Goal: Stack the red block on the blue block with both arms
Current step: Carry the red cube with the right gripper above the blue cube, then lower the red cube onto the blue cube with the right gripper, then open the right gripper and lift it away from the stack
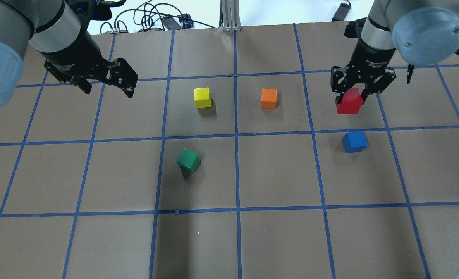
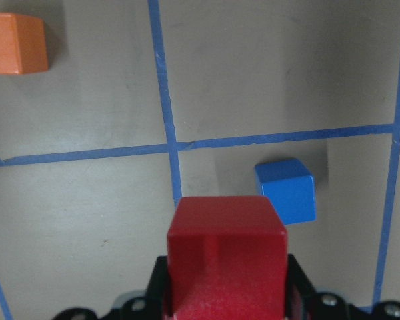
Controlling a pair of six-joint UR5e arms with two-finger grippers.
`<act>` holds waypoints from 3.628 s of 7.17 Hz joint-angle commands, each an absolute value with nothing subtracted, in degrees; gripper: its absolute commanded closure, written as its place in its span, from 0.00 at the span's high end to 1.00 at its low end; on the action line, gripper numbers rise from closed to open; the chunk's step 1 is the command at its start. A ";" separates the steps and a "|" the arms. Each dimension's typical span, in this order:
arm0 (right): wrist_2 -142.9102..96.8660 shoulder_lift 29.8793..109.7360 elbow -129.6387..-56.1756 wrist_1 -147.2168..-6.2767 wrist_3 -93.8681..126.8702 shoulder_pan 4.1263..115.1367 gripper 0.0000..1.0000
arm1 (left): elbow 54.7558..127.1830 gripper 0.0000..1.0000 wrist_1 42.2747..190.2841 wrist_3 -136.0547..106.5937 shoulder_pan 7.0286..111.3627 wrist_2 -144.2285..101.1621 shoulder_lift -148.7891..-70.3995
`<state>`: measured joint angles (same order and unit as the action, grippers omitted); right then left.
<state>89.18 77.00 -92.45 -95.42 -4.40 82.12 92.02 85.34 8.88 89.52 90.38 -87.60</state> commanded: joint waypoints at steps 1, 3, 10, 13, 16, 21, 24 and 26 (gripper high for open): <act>89.30 78.04 -98.93 -101.65 -14.54 77.27 0.00 | 92.02 1.00 85.25 8.88 89.56 90.35 -87.63; 89.30 78.31 -104.65 -109.83 -17.04 76.12 0.00 | 92.11 1.00 85.34 8.88 89.47 90.35 -87.54; 90.44 78.40 -109.69 -113.91 -18.72 75.94 0.00 | 92.11 1.00 85.34 8.88 89.56 90.35 -87.45; 90.44 78.05 -109.86 -114.96 -20.74 75.94 0.00 | 92.11 1.00 85.34 8.88 89.56 90.44 -87.45; 90.44 77.96 -109.95 -114.96 -20.83 75.94 0.35 | 92.11 1.00 85.34 8.88 89.56 90.44 -87.45; 90.53 77.96 -110.74 -115.05 -20.74 75.94 0.82 | 92.20 1.00 85.34 8.88 89.56 90.35 -87.45; 90.88 78.57 -109.78 -114.70 -20.74 75.94 1.00 | 92.20 1.00 85.34 8.88 89.56 90.35 -87.36; 91.75 81.45 -104.62 -106.41 -19.35 76.11 1.00 | 92.20 1.00 85.25 8.88 89.56 90.35 -87.45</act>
<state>91.23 79.45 -107.86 -112.20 -20.36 75.97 92.20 85.33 8.88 89.56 90.35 -87.39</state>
